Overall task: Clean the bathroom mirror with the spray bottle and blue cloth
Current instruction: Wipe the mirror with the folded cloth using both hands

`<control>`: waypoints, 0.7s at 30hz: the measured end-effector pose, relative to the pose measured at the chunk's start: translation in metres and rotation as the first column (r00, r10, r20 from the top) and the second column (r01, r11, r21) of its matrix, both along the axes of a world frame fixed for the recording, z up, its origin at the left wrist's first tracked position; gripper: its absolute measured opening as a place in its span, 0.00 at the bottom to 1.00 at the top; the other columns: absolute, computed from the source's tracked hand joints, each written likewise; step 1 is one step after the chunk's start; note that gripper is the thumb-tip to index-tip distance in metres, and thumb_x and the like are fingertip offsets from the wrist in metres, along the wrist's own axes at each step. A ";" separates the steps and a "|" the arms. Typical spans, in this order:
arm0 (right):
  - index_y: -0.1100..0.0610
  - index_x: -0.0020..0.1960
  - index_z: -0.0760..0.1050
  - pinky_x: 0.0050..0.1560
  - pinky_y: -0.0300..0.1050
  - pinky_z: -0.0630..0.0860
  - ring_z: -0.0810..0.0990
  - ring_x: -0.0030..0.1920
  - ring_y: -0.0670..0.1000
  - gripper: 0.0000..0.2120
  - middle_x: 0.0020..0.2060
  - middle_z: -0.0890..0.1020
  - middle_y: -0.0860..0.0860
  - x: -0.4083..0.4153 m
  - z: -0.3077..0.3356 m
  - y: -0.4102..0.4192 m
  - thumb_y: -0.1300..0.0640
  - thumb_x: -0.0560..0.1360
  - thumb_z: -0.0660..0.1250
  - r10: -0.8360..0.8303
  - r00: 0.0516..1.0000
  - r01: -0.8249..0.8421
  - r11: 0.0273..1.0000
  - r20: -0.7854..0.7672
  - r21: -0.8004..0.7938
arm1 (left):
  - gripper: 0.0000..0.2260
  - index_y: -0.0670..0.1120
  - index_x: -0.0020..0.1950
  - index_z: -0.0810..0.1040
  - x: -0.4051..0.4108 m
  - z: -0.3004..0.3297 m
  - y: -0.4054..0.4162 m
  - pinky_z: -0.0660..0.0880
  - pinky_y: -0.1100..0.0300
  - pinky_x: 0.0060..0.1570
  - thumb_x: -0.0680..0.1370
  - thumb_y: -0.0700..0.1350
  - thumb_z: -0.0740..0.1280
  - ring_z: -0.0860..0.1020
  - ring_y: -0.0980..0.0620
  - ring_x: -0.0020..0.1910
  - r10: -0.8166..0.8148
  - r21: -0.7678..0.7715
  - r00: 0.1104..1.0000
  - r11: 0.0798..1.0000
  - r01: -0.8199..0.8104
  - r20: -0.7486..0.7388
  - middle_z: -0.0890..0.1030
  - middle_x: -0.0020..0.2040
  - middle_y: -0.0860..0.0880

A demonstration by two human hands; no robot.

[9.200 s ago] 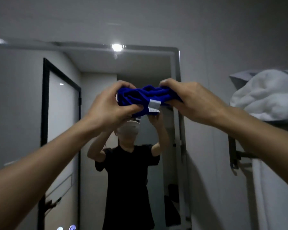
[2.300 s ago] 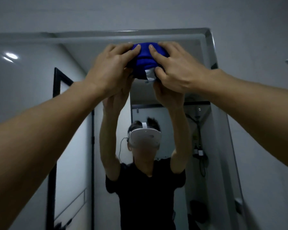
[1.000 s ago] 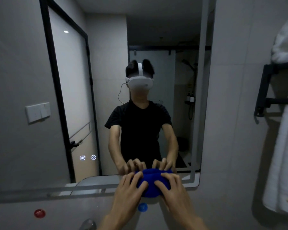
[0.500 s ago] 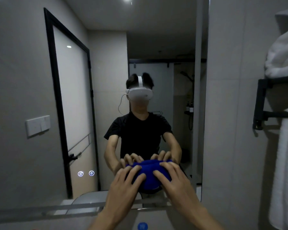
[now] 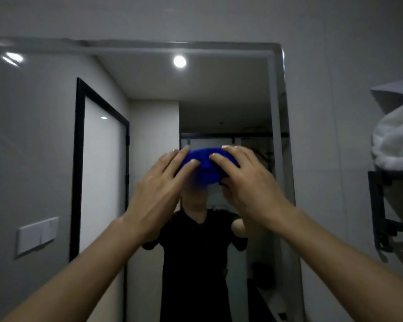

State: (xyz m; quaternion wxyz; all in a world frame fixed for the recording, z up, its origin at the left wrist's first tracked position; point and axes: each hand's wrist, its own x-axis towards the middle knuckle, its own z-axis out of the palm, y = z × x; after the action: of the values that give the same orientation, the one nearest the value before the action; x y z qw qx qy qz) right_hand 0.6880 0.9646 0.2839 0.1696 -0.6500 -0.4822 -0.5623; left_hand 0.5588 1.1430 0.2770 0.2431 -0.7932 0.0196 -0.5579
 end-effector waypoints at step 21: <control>0.51 0.71 0.69 0.58 0.59 0.74 0.75 0.56 0.62 0.23 0.58 0.76 0.58 0.000 0.237 0.008 0.64 0.77 0.63 -0.129 0.990 0.117 0.974 0.051 0.194 | 0.23 0.45 0.72 0.66 0.033 0.247 -0.013 0.68 0.52 0.52 0.78 0.39 0.67 0.73 0.41 0.63 -0.051 0.051 0.981 0.998 0.043 0.187 0.73 0.68 0.42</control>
State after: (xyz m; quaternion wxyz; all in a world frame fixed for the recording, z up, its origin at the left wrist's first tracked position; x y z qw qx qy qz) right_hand 0.6882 0.9730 0.5209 0.1806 -0.6413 -0.3902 -0.6355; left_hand 0.5914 1.1303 0.5244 0.2491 -0.7303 0.0283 -0.6354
